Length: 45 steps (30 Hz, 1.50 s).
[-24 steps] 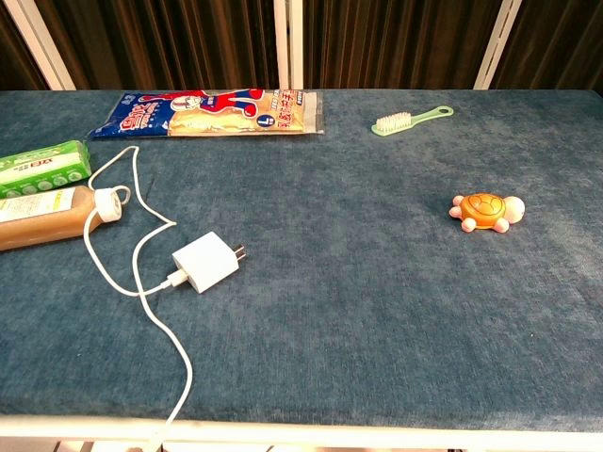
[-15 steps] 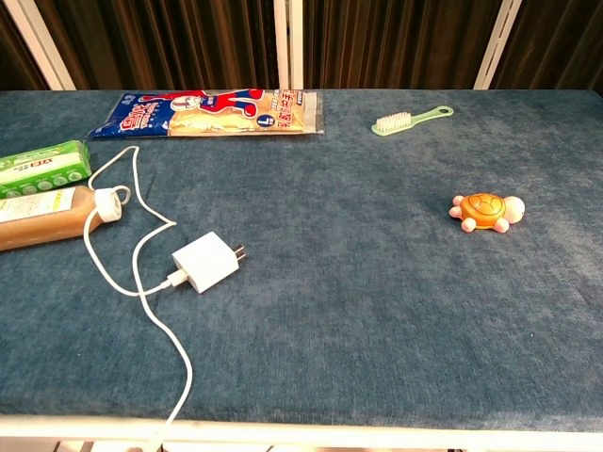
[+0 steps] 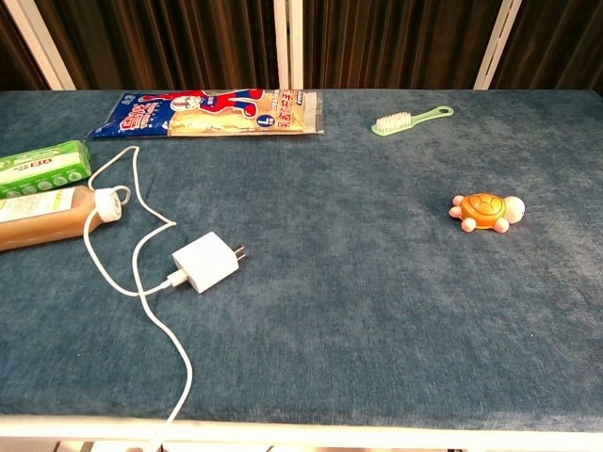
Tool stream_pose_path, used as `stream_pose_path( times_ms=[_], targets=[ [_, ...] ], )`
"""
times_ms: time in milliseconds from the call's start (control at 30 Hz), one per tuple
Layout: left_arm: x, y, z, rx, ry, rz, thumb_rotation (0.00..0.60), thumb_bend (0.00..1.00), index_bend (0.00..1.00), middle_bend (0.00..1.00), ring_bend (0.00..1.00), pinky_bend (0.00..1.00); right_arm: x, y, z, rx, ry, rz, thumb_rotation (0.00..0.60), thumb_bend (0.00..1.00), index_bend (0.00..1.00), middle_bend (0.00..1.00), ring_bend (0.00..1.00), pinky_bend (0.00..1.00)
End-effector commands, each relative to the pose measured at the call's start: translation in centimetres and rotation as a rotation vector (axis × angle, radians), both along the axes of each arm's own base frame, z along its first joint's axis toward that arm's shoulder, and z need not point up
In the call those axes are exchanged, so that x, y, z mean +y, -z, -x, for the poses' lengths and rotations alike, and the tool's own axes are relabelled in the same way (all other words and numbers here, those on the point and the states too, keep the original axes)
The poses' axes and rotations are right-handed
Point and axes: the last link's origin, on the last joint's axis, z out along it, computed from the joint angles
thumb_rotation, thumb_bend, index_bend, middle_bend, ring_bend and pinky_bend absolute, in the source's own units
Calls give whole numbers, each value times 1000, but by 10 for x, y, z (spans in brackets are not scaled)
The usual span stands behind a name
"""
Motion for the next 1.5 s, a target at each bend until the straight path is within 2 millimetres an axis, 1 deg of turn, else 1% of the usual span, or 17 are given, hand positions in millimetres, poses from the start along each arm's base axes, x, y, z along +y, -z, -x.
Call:
stream_pose_path(
  times_ms=[33, 100, 200, 333, 600, 833, 933, 1100, 1167, 1267, 1500],
  targets=[
    [-1, -1, 0, 1, 5, -1, 600, 0, 26, 26, 0, 0, -32, 21, -11, -28, -2, -50, 600, 26, 0, 109, 4, 45],
    [-2, -2, 0, -1, 3, -7, 600, 0, 25, 26, 0, 0, -45, 32, -15, -17, -13, -87, 600, 27, 0, 118, 15, 69],
    [-4, -3, 3, -1, -7, -9, 600, 0, 26, 26, 0, 0, -57, 48, -20, 32, -37, -107, 600, 35, 2, 144, 43, 97],
    [-5, -3, 4, 0, -14, -6, 600, 0, 26, 26, 0, 0, -65, 66, -27, 67, -49, -119, 600, 83, 32, 181, 94, 141],
    [-5, -5, 7, -2, -25, 2, 600, 0, 26, 25, 0, 0, -72, 93, -36, 77, -72, -140, 600, 142, 112, 231, 151, 199],
    [-7, -9, 11, -9, -37, -6, 600, 0, 26, 25, 0, 0, -72, 107, -43, 70, -102, -140, 600, 245, 169, 270, 211, 270],
    [-7, -11, 12, -14, -37, -12, 600, 0, 26, 26, 0, 0, -73, 113, -44, 74, -108, -151, 600, 275, 218, 272, 238, 301],
    [-8, -11, 13, -18, -37, -11, 600, 0, 26, 26, 0, 0, -74, 126, -44, 79, -109, -175, 600, 307, 331, 319, 294, 352],
    [-8, -11, 13, -21, -34, -10, 600, 0, 26, 26, 0, 0, -74, 131, -44, 89, -109, -189, 600, 312, 372, 350, 326, 375],
    [-7, -11, 14, -25, -34, -13, 600, 0, 26, 26, 0, 0, -75, 137, -47, 91, -114, -193, 600, 325, 472, 416, 399, 440],
    [-7, -11, 17, -32, -39, -11, 600, 0, 26, 26, 0, 0, -77, 144, -52, 96, -166, -120, 600, 400, 859, 693, 700, 749]
  ],
)
